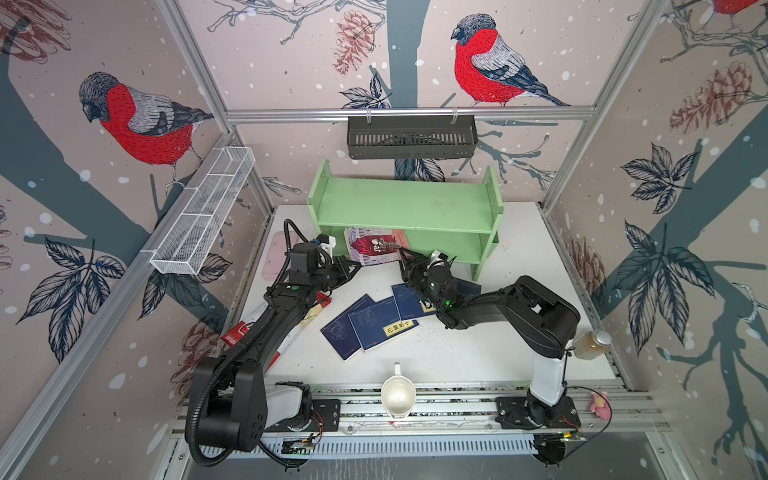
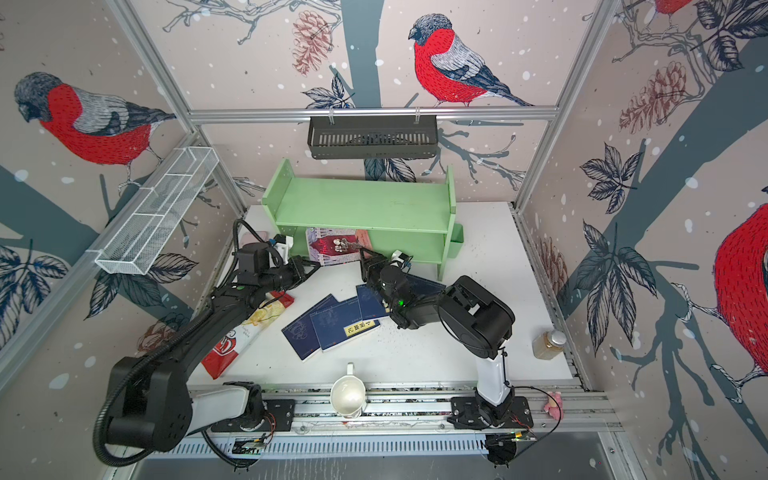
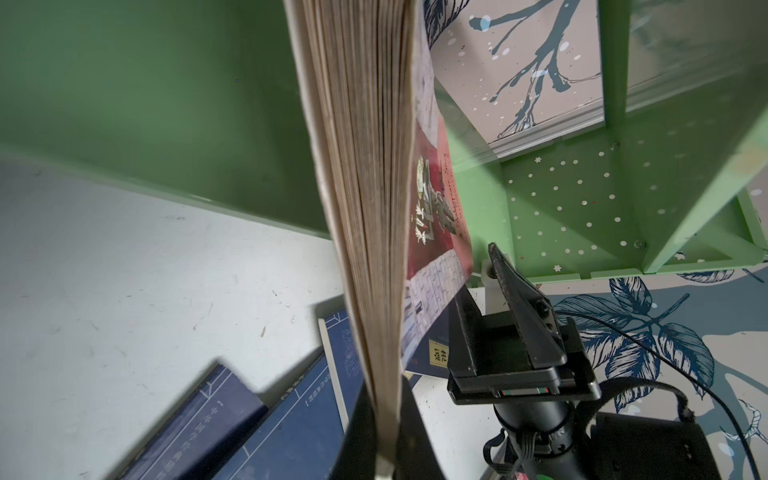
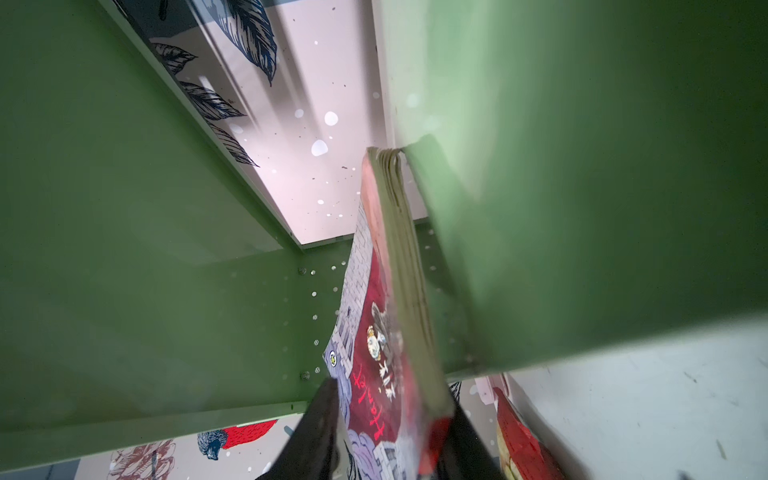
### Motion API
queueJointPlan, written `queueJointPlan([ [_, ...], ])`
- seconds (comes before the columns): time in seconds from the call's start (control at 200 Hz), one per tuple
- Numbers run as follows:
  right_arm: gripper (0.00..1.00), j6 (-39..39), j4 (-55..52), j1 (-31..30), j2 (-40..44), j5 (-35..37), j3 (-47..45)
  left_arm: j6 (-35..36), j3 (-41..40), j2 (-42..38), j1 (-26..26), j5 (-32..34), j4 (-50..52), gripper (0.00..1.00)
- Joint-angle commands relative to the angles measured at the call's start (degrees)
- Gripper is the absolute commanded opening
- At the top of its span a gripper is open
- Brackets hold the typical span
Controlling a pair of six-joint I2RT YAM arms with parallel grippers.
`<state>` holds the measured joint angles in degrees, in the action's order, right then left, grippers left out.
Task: Stacking books/files
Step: Place the book at the bookshelf.
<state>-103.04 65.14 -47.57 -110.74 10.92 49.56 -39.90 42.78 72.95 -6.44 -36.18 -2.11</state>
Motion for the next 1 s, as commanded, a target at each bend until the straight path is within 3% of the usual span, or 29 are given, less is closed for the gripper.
queueJointPlan([
  [0.0, 0.33, 0.0, 2.1, -0.5, -1.1, -2.5, 1.8, -0.6, 0.6, 2.0, 1.5, -5.0, -2.8, 0.00],
  [0.305, 0.21, 0.9, -0.2, -0.9, -1.8, -3.3, 3.3, 0.8, 1.2, 1.8, 2.5, -4.0, -2.1, 0.00],
  [0.57, 0.44, 3.7, -5.0, -1.2, 1.4, -5.3, 1.4, 3.5, 3.4, 3.6, 2.6, -1.7, 1.5, 0.00],
  [0.715, 0.46, 12.6, -15.1, -1.1, 8.1, -5.8, 0.9, 4.3, 3.9, 4.5, 2.7, -1.8, 1.3, 0.00],
  [0.821, 0.47, 19.8, -28.5, -1.0, 12.3, -6.9, 3.0, 5.6, 4.6, 5.5, 2.7, -1.4, 1.6, 0.00],
  [0.991, 0.43, 25.1, -33.1, 0.5, 14.6, -11.0, 1.0, 7.1, 5.7, 7.1, 2.8, -0.6, 2.5, 0.00],
])
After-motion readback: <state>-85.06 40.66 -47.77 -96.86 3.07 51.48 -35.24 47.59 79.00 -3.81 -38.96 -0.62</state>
